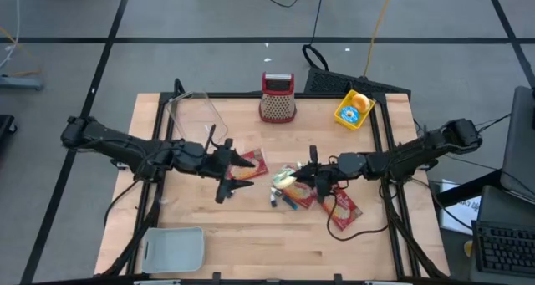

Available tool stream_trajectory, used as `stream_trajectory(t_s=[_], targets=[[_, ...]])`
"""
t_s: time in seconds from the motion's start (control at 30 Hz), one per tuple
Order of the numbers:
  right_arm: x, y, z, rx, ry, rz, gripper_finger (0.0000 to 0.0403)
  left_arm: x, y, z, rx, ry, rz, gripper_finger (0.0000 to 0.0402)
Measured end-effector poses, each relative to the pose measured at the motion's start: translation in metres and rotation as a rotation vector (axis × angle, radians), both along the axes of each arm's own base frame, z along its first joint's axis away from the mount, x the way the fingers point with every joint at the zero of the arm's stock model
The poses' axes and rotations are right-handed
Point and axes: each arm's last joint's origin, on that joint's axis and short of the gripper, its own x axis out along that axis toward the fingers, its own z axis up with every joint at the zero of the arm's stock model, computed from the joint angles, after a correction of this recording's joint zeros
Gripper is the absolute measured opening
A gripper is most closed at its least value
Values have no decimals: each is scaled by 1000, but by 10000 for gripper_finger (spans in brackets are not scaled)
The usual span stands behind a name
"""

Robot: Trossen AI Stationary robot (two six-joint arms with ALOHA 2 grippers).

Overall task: Pick & Place Food Item
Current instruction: Put the sky blue donut into the yellow bin

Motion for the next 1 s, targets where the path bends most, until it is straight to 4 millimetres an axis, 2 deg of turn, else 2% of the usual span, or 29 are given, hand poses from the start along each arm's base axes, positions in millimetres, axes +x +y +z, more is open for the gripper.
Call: stream_trajectory(t_s=[0.23, 0.4, 0.57, 0.77, 1.0], targets=[[-19, -9, 13, -9, 43, -150, 17, -38, 14, -22, -27, -3, 32, 258], [-31, -15, 13, -64, 110, -301, 17, -70, 21, -36, -44, -102, 59, 261], [-42, -28, 11, -141, 180, -506, 17, -91, 26, -60, -85, -184, 82, 262], [-53, -57, 10, -208, 248, -775, 18, -102, 28, -83, -141, -187, 91, 262], [-73, -105, -3, -182, 270, -1029, 18, -101, 28, -87, -159, -167, 96, 262]])
